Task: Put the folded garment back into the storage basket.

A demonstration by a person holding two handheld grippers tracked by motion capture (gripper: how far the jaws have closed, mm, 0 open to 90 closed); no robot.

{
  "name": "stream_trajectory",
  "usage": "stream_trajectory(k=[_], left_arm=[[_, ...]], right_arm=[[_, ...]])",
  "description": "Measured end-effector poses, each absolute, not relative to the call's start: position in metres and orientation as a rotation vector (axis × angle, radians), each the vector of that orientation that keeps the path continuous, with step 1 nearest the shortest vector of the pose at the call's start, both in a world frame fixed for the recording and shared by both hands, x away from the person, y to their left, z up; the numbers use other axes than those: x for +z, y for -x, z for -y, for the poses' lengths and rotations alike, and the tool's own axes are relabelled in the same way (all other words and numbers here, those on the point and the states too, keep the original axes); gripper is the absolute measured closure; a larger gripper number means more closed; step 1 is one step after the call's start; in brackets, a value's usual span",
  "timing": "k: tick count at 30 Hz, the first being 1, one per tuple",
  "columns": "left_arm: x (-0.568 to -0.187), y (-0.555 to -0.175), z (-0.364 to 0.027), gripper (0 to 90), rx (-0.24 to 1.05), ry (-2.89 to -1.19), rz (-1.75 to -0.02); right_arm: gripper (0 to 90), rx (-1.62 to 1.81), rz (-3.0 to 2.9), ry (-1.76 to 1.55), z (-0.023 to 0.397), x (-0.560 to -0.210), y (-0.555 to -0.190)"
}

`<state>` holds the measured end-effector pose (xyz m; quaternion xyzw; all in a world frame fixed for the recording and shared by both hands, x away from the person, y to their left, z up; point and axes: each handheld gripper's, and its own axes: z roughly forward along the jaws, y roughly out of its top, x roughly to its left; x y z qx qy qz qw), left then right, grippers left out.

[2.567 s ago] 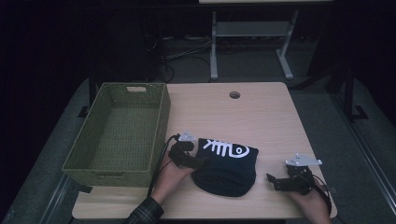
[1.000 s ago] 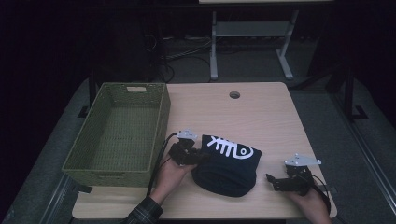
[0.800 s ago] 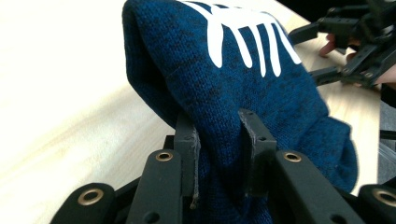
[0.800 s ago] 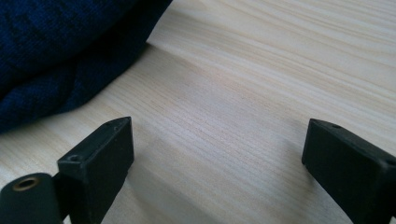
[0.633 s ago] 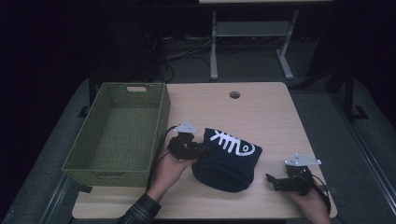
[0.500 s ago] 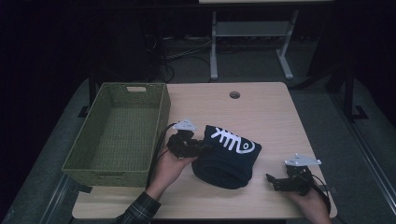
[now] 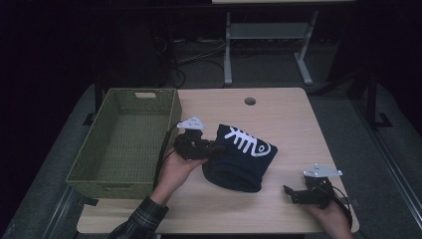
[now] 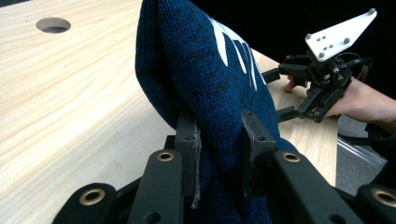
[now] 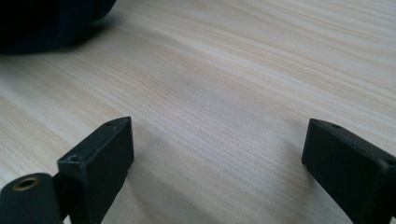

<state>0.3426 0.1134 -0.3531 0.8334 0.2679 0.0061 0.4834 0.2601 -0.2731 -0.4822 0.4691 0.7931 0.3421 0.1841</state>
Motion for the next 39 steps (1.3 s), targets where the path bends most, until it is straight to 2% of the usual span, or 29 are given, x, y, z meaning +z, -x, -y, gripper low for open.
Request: stream_trajectory(k=[17,39], left_arm=[[-0.324,-0.348,-0.143,72.3,0.07,-2.018,-0.636],[-0.29,-0.351,-0.207,72.4,0.175,-1.956,-0.692]], right_arm=[[8.6,0.965,-2.236,-1.325,0.273,-0.482,-0.26],[8.7,0.964,-2.234,-1.325,0.273,-0.482,-0.26]])
